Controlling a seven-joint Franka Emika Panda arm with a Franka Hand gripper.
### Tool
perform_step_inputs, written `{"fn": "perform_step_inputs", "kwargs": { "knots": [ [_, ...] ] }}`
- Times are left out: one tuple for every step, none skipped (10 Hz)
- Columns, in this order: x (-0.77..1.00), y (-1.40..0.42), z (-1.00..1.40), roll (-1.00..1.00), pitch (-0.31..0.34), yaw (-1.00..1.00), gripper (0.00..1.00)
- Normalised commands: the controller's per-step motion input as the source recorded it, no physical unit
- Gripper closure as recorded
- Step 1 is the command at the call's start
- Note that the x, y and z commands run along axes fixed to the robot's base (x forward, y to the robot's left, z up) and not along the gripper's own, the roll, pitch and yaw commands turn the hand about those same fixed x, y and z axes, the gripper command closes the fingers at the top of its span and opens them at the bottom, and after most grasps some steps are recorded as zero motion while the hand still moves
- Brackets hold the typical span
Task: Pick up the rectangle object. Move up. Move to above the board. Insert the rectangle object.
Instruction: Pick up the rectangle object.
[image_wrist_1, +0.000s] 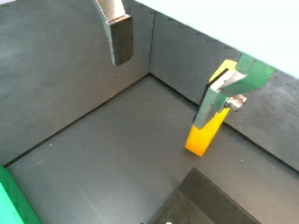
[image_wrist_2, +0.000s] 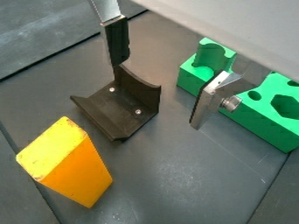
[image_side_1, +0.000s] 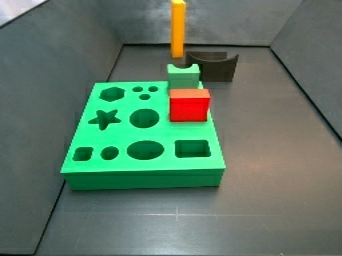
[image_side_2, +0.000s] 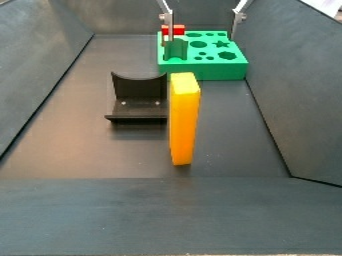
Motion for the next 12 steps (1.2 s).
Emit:
{"fn": "perform_step_inputs", "kwargs": {
  "knots": [
    [0.00,0.00,-0.01,0.05,0.000,0.00,0.00],
    [0.21,0.49,0.00,0.00,0.000,0.07,0.00],
    [0.50,0.63,0.00,-0.12,0.000,0.14,0.00],
    [0.63,0.76,-0.03,-0.15,-0.004,0.01,0.00],
    [0.70,0.76,-0.18,-0.19,-0.043,0.00,0.00],
    [0.72,0.75,-0.28,-0.15,-0.040,0.01,0.00],
    [0.70,0.77,-0.41,-0.14,-0.046,0.03,0.00],
    [0.56,0.82,-0.55,-0.08,-0.064,0.05,0.00],
    [0.27,0.66,-0.57,-0.03,-0.100,0.13,0.00],
    [0.00,0.00,0.00,0.00,-0.014,0.00,0.00],
    [0.00,0.05,-0.61,0.08,-0.111,0.12,0.00],
    [-0.02,0.14,-0.93,0.06,-0.160,0.12,0.00]
  ]
}}
